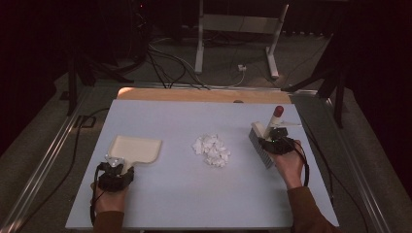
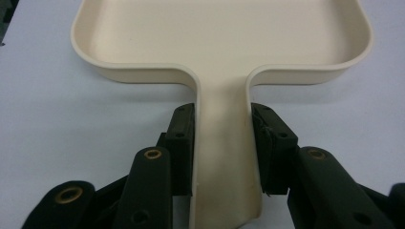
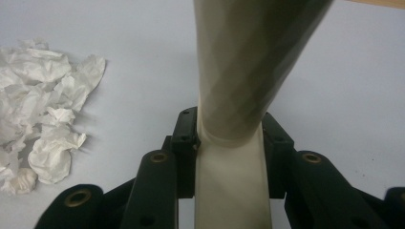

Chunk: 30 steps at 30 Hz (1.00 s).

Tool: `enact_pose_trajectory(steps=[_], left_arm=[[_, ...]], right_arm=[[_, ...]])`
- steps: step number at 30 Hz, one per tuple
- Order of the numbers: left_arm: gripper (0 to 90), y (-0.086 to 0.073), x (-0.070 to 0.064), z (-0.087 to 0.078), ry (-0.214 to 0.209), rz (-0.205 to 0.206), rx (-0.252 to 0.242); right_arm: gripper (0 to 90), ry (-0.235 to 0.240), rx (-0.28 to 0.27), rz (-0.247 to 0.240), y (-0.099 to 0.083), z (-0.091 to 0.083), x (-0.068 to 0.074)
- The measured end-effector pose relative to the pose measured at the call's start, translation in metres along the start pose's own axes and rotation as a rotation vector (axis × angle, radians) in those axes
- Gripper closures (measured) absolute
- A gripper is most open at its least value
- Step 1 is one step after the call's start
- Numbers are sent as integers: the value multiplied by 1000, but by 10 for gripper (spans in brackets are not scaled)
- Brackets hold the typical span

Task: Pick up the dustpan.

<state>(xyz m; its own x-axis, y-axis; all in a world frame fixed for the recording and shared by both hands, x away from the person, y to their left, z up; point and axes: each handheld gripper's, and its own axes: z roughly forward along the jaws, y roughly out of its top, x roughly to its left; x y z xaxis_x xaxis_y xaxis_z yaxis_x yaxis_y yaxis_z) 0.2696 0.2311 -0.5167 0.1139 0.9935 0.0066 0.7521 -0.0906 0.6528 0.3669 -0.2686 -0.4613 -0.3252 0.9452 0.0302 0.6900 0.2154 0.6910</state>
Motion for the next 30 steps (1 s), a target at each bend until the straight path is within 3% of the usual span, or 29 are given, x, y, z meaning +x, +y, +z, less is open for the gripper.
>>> enact_pose_trajectory(steps=[4, 10, 16, 26, 30], left_arm=[[659, 2, 2, 0, -10, 9, 9], [664, 4, 12, -2, -62, 10, 21], [666, 6, 16, -9, -80, 12, 7], [666, 12, 23, -18, -134, 47, -27], [666, 14, 23, -22, -158, 83, -41]], right_arm=[[662, 2, 0, 2, 0, 0, -1], [663, 9, 1, 14, 0, 0, -3], [663, 17, 2, 19, 0, 0, -5], [664, 20, 1, 23, -1, -1, -7], [664, 19, 2, 23, -1, -1, -6]])
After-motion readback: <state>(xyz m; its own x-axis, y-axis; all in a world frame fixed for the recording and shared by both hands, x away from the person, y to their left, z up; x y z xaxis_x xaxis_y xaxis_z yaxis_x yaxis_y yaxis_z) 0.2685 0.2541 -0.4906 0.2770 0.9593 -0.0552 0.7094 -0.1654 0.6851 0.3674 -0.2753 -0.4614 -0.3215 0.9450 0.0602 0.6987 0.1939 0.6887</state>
